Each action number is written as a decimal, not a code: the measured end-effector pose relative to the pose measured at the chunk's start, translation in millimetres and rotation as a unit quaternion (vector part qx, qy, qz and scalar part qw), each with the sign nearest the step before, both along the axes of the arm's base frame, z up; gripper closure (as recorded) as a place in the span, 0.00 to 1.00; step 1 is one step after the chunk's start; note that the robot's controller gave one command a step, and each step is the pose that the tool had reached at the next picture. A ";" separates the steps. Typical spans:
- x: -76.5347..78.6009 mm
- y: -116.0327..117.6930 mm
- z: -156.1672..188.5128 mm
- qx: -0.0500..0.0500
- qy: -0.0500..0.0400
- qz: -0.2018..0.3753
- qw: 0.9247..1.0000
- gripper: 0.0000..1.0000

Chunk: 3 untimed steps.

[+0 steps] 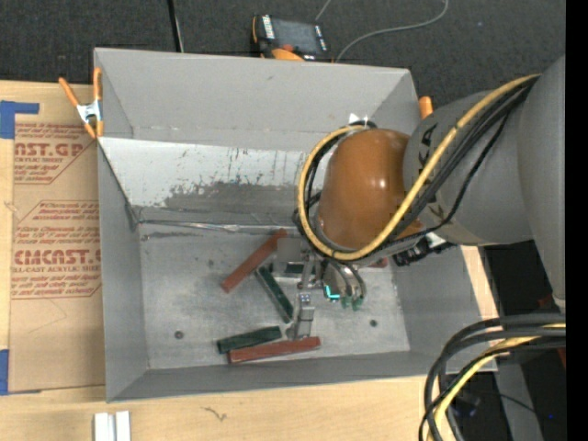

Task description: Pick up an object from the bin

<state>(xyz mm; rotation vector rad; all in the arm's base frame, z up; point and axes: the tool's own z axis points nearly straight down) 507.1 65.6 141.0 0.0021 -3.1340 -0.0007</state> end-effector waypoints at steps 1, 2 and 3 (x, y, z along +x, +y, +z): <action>68.6 -14.5 -72.4 0.001 -0.007 0.000 1.000 0.00; 65.4 17.6 -70.3 0.000 -0.005 -0.192 0.981 0.00; 68.3 16.4 -67.7 0.001 -0.010 -0.192 0.981 1.00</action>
Offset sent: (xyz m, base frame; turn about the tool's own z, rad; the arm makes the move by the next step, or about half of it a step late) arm 0.0654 -0.0151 -0.0710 0.0003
